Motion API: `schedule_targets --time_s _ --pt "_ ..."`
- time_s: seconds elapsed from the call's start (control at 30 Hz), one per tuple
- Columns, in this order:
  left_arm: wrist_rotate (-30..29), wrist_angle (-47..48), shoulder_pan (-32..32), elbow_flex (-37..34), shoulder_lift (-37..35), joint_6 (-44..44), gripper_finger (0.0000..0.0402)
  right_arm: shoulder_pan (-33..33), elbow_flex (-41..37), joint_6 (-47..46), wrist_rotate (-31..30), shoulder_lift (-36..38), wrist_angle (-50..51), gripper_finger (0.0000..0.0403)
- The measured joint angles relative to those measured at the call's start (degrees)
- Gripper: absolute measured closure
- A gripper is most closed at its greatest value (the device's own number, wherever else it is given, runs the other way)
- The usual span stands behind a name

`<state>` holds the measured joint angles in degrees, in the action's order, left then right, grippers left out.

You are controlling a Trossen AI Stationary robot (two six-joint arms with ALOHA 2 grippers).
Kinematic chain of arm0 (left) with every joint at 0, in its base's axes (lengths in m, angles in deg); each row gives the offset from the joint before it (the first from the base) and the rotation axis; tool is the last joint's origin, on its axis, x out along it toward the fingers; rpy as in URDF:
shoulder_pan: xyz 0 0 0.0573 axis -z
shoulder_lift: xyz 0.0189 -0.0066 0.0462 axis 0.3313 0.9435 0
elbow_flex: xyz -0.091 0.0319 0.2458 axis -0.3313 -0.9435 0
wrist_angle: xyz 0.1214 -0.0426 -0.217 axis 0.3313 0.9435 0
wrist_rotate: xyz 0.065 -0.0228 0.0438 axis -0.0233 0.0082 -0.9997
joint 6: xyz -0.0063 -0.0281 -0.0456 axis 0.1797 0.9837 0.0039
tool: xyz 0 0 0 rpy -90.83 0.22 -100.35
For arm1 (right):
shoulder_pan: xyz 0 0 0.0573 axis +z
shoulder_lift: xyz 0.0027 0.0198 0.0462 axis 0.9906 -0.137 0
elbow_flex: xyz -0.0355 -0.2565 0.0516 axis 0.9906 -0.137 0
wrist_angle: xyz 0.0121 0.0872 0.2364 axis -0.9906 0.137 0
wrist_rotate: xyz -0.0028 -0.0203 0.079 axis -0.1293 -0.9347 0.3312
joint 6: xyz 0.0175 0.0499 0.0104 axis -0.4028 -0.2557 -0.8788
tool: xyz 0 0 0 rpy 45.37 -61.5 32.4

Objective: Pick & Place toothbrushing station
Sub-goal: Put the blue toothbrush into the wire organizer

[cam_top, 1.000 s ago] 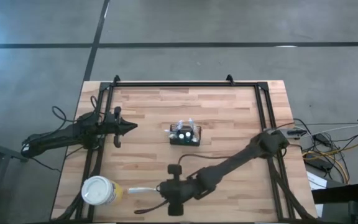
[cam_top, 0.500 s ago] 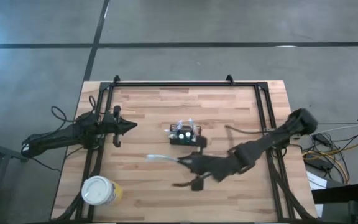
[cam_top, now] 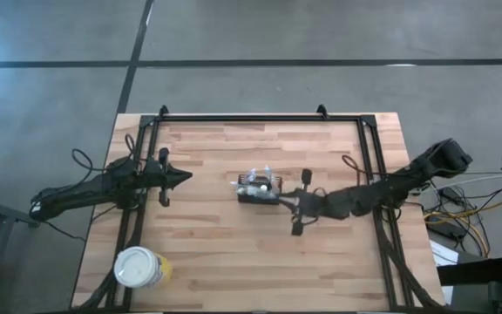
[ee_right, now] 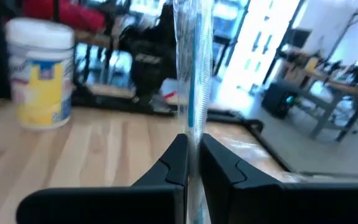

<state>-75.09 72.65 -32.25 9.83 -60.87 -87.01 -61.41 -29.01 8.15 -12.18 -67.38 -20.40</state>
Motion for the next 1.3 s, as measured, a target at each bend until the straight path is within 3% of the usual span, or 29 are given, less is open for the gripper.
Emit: schedule_targets --time_s 0.3,0.57,0.7,0.83,1.13,1.3 --pt "0.56 -1.6 0.0 0.0 0.0 -2.29 0.0388 -2.45 -15.96 0.44 4.89 -0.88 -27.36 0.0385" --pt "-3.73 -9.98 0.0 0.0 0.0 1.09 0.0388 -2.73 -22.66 10.99 5.11 -2.89 -42.34 0.0385" --pt "-4.5 -9.78 0.0 2.35 2.17 0.64 0.0382 -5.19 -24.32 16.36 5.22 -1.11 -44.04 0.0385" --pt "-4.55 -9.99 0.0 7.47 9.36 1.72 0.0356 -9.6 -25.32 15.64 9.17 0.95 -43.6 0.0384" --pt "-4.89 -17.58 0.0 23.24 34.15 -5.61 0.0254 -21.87 -22.9 8.19 31.37 2.73 -38.86 0.0383" --pt "1.11 -17.27 0.0 32.25 45.89 -8.42 0.0208 -22.5 -20.03 6.36 33.45 0.47 -36.02 0.0383"
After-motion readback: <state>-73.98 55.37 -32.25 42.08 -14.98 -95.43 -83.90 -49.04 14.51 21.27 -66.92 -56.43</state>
